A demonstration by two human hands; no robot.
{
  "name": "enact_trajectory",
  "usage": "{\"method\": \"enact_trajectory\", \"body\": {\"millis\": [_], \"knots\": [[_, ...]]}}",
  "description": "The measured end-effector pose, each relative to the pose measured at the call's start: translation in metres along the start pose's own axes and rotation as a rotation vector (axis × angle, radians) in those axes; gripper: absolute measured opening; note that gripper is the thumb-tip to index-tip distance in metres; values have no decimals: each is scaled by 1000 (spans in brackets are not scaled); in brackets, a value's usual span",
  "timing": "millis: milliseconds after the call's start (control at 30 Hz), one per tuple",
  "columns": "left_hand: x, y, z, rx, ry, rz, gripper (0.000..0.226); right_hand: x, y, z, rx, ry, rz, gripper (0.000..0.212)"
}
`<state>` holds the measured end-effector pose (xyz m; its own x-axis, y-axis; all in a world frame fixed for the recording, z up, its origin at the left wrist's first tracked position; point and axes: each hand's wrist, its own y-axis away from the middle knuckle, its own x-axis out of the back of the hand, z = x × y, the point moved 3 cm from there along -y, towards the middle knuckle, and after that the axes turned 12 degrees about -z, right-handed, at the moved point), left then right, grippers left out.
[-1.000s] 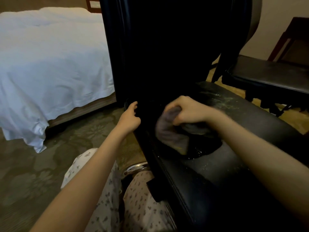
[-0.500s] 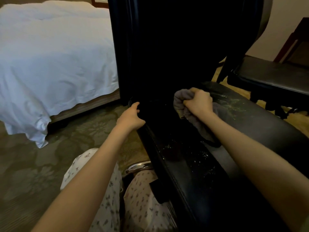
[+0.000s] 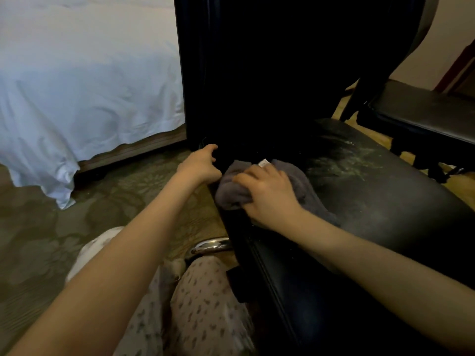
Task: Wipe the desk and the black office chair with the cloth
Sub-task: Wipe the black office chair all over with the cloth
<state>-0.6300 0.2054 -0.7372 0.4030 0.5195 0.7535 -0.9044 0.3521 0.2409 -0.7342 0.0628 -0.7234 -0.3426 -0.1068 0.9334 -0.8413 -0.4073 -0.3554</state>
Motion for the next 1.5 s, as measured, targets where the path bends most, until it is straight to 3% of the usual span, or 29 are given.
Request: {"method": "enact_trajectory", "body": {"millis": [200, 400, 500, 567, 700, 833, 1000, 1200, 1267, 1367, 1400, 1500], "knots": [[9, -15, 12, 2, -274, -123, 76, -4, 7, 114, -533, -59, -95, 39], [11, -26, 26, -59, -513, -199, 77, -10, 7, 113, -584, -65, -51, 37], [13, -26, 16, -135, -409, -227, 68, -5, 3, 112, -636, -77, -69, 36], [13, -27, 5, -194, -277, -202, 58, 4, -2, 106, -657, -186, 11, 27], [5, -27, -14, -299, -42, -120, 48, 15, -21, 63, -527, -433, 182, 23], [2, -27, -23, -325, 16, -79, 46, -2, -43, 13, -216, -338, -191, 34], [5, -27, -15, -277, -33, -59, 45, 23, -21, 15, -179, -302, -541, 37], [0, -11, -1, -282, -134, 1, 31, 43, 21, 4, -232, -331, -682, 30], [-5, -2, 9, -347, -150, 29, 23, 49, 15, 3, -261, -326, -620, 31], [-13, 6, 32, -449, -30, -75, 13, 48, -2, 1, -298, -279, -281, 32], [-16, 4, 36, -444, -4, -124, 12, 42, -6, -3, -290, -270, -241, 33], [-21, -6, 33, -404, -27, -197, 6, 23, -1, -19, -180, -197, -386, 33]]}}
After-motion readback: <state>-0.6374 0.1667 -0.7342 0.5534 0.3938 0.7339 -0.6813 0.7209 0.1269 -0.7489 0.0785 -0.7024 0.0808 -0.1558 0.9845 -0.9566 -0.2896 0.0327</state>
